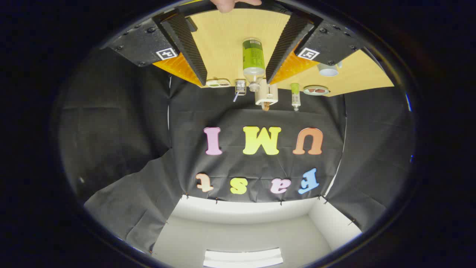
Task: Take the bottle from table, then pour the juice into the cup, finally place the bottle on the coaster
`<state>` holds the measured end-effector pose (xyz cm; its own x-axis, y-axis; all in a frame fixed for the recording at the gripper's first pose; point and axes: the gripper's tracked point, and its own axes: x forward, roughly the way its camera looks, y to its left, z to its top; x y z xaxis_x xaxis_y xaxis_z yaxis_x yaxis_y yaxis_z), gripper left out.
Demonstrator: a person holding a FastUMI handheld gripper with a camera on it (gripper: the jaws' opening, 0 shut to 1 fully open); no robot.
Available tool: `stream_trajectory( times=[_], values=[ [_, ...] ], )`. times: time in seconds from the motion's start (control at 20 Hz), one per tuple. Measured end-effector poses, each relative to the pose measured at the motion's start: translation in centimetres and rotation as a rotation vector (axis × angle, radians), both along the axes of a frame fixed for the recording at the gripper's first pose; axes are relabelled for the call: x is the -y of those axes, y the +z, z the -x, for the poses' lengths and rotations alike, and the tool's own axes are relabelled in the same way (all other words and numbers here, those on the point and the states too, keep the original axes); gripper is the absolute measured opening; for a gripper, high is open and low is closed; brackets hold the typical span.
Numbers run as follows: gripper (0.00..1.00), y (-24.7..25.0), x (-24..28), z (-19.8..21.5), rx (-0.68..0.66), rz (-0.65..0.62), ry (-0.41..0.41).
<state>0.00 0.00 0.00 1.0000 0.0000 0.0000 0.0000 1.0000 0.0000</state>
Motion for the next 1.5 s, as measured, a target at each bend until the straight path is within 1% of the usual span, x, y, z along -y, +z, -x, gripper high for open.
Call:
stream_trajectory(
  times=[0.3, 0.85, 1.05, 1.35, 1.5],
  values=[
    [1.0, 0.2, -0.1, 0.1, 0.007, -0.002, -0.002],
    [1.0, -1.0, -0.2, -0.5, -0.043, -0.003, 0.012],
    [1.0, -1.8, -0.4, -0.8, -0.063, -0.022, 0.041],
    [1.0, -5.1, -1.0, -2.8, -0.137, 0.013, 0.066],
    [1.0, -7.4, -1.6, -4.3, -0.213, -0.018, 0.097]
  ],
)
